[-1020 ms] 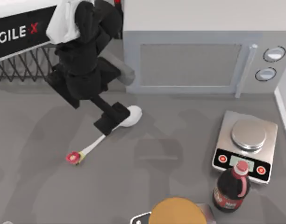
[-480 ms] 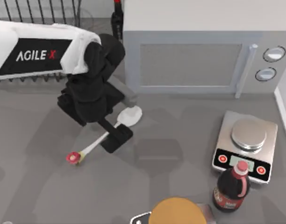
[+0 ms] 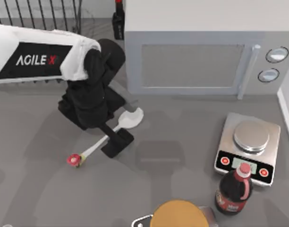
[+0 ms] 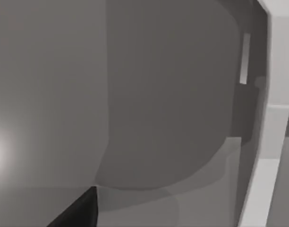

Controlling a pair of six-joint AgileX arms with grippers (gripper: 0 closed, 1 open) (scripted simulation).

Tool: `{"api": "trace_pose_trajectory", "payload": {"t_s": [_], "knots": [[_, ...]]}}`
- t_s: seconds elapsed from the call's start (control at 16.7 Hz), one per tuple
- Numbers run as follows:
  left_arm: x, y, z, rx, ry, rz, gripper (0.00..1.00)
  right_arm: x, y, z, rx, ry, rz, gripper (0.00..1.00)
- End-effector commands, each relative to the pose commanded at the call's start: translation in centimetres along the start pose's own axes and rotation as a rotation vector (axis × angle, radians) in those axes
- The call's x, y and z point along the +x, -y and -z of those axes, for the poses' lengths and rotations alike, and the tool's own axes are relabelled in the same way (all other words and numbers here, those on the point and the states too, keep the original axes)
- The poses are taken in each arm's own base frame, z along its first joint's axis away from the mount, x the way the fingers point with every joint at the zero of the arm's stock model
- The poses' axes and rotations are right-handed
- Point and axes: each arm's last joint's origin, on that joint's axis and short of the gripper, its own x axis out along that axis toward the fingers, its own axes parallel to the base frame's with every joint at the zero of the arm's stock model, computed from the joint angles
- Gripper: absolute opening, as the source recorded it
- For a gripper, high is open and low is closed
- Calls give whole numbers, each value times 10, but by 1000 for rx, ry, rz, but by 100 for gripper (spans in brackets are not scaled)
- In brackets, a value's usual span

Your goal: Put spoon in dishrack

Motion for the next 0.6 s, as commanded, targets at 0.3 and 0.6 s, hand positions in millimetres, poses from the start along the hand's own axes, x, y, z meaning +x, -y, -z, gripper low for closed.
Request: {"api": "trace_pose_trajectory", "payload": {"t_s": [0.3, 0.6], "knots": [[0, 0, 0, 0, 0, 0, 55, 0, 0, 0, 0, 0, 0, 100], [0, 0, 0, 0, 0, 0, 17, 0, 0, 0, 0, 0, 0, 100]]}}
